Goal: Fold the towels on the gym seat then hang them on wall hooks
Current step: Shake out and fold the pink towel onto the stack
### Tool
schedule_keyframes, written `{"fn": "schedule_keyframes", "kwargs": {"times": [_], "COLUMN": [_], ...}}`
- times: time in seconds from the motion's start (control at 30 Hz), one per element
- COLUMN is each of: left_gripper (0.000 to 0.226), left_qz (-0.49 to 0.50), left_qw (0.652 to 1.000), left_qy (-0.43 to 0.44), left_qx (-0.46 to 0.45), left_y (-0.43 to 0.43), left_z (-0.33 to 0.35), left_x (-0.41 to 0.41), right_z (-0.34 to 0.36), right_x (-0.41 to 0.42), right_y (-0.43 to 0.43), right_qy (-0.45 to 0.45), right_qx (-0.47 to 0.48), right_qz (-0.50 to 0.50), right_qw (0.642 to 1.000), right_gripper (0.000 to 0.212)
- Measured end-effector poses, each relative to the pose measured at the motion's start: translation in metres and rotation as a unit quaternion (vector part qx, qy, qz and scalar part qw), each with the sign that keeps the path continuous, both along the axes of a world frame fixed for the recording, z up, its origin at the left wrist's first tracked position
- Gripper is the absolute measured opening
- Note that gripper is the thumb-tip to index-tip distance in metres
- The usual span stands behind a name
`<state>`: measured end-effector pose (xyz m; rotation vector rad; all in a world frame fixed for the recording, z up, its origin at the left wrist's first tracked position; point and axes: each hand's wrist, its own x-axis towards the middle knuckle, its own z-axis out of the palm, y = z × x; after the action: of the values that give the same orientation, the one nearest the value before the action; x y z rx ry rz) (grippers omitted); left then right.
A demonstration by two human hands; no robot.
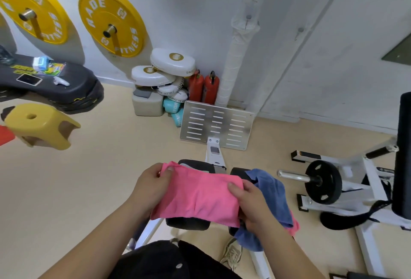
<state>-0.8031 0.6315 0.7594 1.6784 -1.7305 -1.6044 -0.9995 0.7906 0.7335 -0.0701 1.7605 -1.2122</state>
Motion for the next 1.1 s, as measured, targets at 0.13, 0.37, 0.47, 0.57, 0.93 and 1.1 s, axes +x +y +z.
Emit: {"fn": "schedule_keyframes", "kwargs": {"times": [0.13,0.37,0.47,0.57,0.93,1.1], "left_gripper": [0.024,0.03,0.032,0.035,0.06,0.038], "left_qz": [-0.062,-0.157,-0.146,-0.106,-0.031,-0.027], "left_qw": [0.997,0.985,0.972,0.964,0.937,0.955], "left_qy": [0.023,0.063,0.114,0.147,0.093,0.018], "left_qx": [-0.028,0.033,0.147,0.194,0.334,0.296], "left_y": [0.015,0.037,0.042,0.039,0.013,0.003], "left_z": [0.016,0.029,0.034,0.024,-0.049,-0.058], "left_x": [-0.011,-0.019,-0.016,-0.016,0.0,-0.01], "right_z": [0.006,0.009,0.004,-0.005,-0.031,-0.059], "right_x": [0.041,0.072,0.062,0.05,0.008,0.008], "right_y": [-0.033,-0.049,-0.039,-0.029,-0.028,-0.051], "right_qy": [-0.023,-0.078,-0.091,-0.104,-0.206,-0.033], "right_qx": [-0.053,-0.079,-0.095,-0.107,-0.025,0.083], "right_qz": [0.03,0.051,0.027,-0.011,0.031,0.135], "right_qw": [0.998,0.993,0.991,0.989,0.978,0.987], "right_gripper": [0.024,0.022,0.031,0.039,0.029,0.023]}}
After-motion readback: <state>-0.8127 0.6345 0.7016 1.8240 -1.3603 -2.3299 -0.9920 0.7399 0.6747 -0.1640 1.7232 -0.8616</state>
